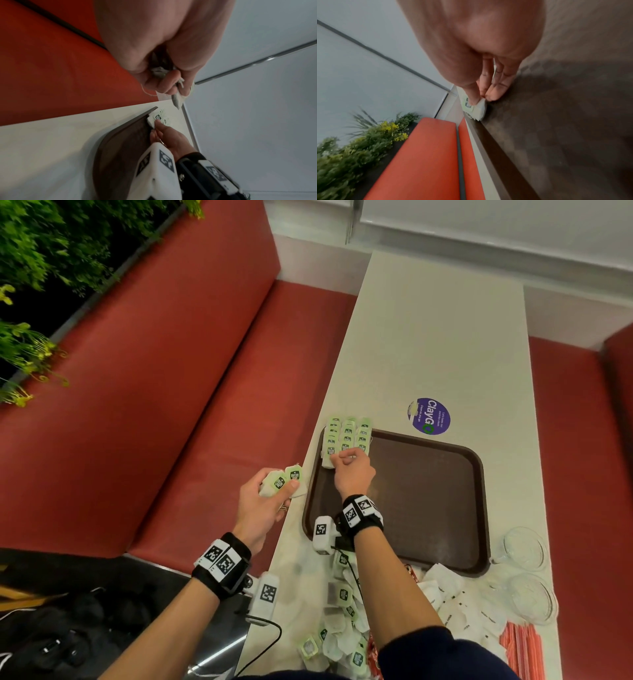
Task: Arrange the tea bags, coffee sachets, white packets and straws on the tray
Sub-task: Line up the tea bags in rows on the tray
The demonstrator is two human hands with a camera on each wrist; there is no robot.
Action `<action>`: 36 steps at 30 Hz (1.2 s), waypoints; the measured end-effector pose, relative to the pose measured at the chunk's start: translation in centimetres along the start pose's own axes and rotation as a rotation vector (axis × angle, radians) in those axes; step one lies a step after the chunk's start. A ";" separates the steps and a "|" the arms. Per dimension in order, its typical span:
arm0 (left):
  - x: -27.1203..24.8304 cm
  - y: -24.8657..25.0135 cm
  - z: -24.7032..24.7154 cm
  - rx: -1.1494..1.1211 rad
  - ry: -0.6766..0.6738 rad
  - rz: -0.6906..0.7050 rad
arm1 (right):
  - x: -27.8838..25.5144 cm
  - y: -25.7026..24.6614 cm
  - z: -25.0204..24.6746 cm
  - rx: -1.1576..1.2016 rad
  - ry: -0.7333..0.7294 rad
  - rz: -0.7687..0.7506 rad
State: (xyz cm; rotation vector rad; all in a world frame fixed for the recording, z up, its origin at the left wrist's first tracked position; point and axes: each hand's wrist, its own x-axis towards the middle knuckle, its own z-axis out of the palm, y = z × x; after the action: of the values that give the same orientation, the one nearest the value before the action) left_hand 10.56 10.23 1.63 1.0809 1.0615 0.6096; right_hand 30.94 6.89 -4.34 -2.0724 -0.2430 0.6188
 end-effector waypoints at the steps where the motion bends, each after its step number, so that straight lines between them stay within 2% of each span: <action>1: 0.0 -0.1 -0.2 -0.002 0.005 -0.001 | 0.1 -0.1 0.4 -0.010 0.006 0.001; 7: 0.2 -0.4 -0.5 -0.005 0.010 -0.003 | 0.1 0.1 1.4 -0.075 0.034 -0.037; 17: 0.3 -0.4 -0.3 -0.008 -0.006 -0.018 | -0.1 1.2 2.2 -0.237 0.054 -0.227; 20: 0.3 -0.4 -0.3 -0.019 -0.012 -0.016 | -0.3 1.5 2.1 -0.277 0.033 -0.236; 22: 0.3 -0.3 -0.2 -0.029 -0.018 -0.014 | -0.6 1.3 1.8 -0.247 0.030 -0.255; 25: 0.4 -0.3 0.0 -0.045 -0.015 -0.019 | -2.1 0.5 0.9 -0.058 0.027 -0.290; 27: 0.4 -0.3 0.2 -0.049 -0.011 -0.021 | -4.1 -0.2 -0.3 0.090 -0.066 -0.250; 31: 0.5 -0.5 0.7 -0.065 -0.014 -0.019 | -7.9 -0.8 -2.8 0.333 -0.416 -0.184; 36: 0.2 -0.5 1.5 -0.067 -0.061 -0.034 | -8.8 -0.2 -4.6 0.434 -0.524 -0.199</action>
State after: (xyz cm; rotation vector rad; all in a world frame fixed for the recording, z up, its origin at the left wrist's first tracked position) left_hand 11.97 9.57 1.29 1.0149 0.9977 0.5771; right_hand 25.88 0.07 0.78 -1.4255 -0.5546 0.9872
